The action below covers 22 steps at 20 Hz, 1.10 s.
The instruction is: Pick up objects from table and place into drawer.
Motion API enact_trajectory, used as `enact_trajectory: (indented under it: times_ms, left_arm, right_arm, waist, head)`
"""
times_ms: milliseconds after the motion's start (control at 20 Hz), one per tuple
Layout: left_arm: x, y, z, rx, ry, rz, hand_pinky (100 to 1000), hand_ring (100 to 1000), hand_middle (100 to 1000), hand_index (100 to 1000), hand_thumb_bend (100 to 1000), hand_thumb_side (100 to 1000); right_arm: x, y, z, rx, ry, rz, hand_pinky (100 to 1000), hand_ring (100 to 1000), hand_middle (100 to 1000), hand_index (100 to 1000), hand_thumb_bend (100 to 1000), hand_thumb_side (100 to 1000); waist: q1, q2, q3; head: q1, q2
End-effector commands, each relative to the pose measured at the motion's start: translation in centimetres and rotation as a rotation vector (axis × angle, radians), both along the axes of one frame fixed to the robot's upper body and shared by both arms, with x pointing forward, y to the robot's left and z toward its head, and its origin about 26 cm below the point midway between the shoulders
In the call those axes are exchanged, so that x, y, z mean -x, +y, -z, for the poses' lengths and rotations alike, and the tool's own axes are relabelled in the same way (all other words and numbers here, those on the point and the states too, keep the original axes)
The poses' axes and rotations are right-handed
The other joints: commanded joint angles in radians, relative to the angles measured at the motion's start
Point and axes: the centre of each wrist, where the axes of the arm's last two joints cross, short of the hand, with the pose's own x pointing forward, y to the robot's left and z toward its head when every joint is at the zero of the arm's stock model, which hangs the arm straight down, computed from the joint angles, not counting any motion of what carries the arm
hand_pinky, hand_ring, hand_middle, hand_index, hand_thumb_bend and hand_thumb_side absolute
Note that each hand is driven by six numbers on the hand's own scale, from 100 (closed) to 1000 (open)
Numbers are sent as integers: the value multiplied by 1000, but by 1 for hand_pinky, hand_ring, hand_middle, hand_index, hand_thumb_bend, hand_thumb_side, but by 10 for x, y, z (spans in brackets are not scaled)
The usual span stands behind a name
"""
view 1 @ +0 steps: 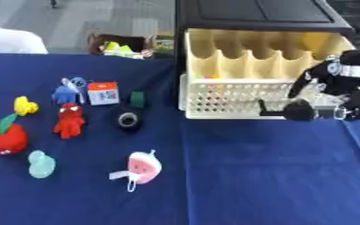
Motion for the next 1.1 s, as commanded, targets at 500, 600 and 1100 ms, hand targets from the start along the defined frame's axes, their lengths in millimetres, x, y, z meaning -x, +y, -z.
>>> enact_trajectory:
  times_ms: [500, 600, 1100]
  left_arm:
    - [2, 1, -10, -20, -44, -3, 552, 602, 649, 874, 100, 971]
    - [2, 1, -11, -22, -48, -1, 552, 602, 649, 874, 100, 968]
    - [0, 1, -23, -62, -88, 0, 553, 607, 663, 875, 100, 930]
  right_arm:
    - [13, -12, -32, -249, -283, 9, 100, 100, 100, 782, 399, 1000]
    - [14, -13, -35, -316, -325, 13, 100, 100, 100, 766, 351, 1000]
    - [13, -13, -36, -776, -556, -20, 100, 100, 100, 759, 185, 1000]
  waist:
    - [12, -23, -1]
    - [15, -23, -1]
    - [25, -41, 7]
  head:
    - [71, 31]
    - [86, 37]
    - [113, 65]
